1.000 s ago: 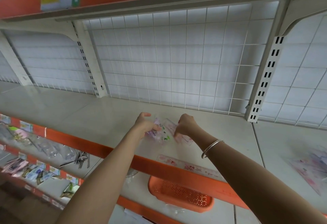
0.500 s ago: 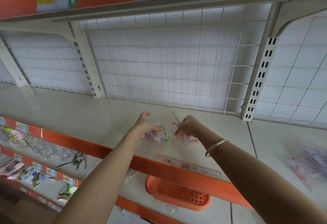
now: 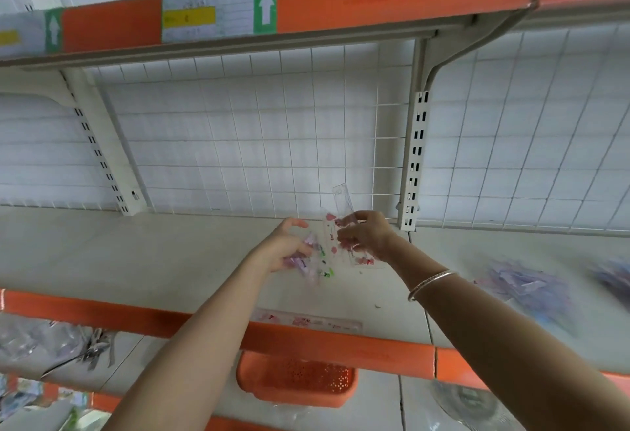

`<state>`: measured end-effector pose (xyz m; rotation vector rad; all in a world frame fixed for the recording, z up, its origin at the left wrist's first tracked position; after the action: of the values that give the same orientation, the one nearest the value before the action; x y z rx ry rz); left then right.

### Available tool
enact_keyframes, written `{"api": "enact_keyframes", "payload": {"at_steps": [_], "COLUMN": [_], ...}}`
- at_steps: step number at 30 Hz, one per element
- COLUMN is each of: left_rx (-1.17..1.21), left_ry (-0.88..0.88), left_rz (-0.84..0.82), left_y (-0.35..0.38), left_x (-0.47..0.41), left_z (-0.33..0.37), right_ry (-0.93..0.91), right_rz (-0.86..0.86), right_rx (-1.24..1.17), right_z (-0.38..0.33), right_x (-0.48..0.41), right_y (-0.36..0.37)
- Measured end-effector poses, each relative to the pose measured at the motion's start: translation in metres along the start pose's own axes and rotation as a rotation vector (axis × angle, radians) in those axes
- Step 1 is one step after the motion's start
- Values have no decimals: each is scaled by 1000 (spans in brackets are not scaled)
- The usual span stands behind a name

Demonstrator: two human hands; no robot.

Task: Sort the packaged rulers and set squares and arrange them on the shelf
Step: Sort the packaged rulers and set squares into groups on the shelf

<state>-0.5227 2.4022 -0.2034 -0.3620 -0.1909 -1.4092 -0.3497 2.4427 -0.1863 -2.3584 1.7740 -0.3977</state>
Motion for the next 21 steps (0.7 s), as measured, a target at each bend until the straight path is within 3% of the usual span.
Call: {"api": "enact_keyframes", "payload": {"at_steps": [4,10,15,21], "left_rx": [76,135,39,6], "left_ry": [11,-56,12,38], "left_rz": [-122,-165,-298,-341], "left_y": [45,103,149,205], "left_x": [7,6,15,25], "left_z": [14,22,28,39], "right_ry": [-11,4,35,61], "right_rz": [-14,47,124,152], "right_rx": [-93,-146,-199,-286], "right_z": [6,19,34,54], "right_x": [14,34,45,60], "right_y": [-29,-77,-117,-166]}}
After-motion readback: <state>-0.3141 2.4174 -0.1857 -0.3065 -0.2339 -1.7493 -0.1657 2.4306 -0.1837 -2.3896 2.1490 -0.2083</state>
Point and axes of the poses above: each hand's wrist, its own x-axis away from the middle knuckle, its own y-axis out of the palm, z = x × y, the point moved 3 cm from there along -x, towards the middle knuckle, and after that the axes turned 6 degrees about x, right-handed, at the moved point
